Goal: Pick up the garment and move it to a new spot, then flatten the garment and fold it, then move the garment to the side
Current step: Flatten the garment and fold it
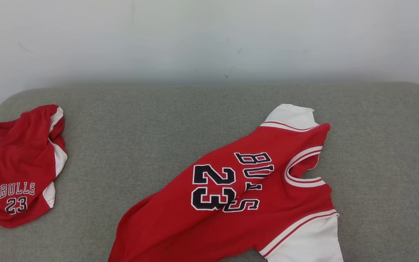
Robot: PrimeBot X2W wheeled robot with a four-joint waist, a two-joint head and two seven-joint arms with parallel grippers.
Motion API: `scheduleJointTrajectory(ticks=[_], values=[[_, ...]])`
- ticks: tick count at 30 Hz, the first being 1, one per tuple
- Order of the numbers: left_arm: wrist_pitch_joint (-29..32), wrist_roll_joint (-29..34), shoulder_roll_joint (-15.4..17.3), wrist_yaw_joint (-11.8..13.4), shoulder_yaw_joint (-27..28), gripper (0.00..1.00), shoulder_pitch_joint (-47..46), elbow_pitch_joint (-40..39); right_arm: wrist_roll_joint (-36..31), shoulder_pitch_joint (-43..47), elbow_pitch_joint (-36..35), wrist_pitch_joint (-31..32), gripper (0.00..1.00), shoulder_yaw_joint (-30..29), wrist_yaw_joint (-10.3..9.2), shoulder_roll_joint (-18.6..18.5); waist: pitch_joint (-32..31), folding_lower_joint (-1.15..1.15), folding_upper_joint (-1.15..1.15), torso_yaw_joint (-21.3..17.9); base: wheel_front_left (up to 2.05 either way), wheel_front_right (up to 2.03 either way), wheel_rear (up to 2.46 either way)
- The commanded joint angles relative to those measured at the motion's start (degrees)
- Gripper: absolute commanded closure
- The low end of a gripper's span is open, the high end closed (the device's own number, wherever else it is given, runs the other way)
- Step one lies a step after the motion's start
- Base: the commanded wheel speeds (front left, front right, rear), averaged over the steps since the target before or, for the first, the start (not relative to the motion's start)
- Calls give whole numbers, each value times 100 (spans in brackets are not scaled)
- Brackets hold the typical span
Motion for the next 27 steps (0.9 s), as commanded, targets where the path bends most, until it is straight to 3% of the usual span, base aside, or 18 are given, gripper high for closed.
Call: scheduleJointTrajectory(ticks=[1, 2, 11, 22, 27], values=[[-19, 14, -2, -6, 16, 56, -82, 90, 86, -43, 116, 44, 31, 92, -14, 35, -2, 0, 0, -12, 0, 0, 0], [-19, 30, 0, -16, 25, 100, -113, 134, 91, -62, 162, 56, 100, 132, -14, 39, -2, 0, 0, -21, 0, 0, 0], [-19, -77, 0, -53, 114, 100, -63, 251, 258, -118, 134, 12, 100, 259, -14, -25, 24, 0, 0, -101, 0, 0, 0], [-19, -181, 39, -71, 151, 100, -319, -853, 245, -402, -1273, -5, 100, 243, -14, -146, 153, 0, 0, -256, 0, 0, 0], [258, -196, 360, -88, 49, 100, -1081, -1443, 615, -1086, -1955, 262, 100, 250, -14, -494, 369, 0, 0, -339, 0, 0, 0]])
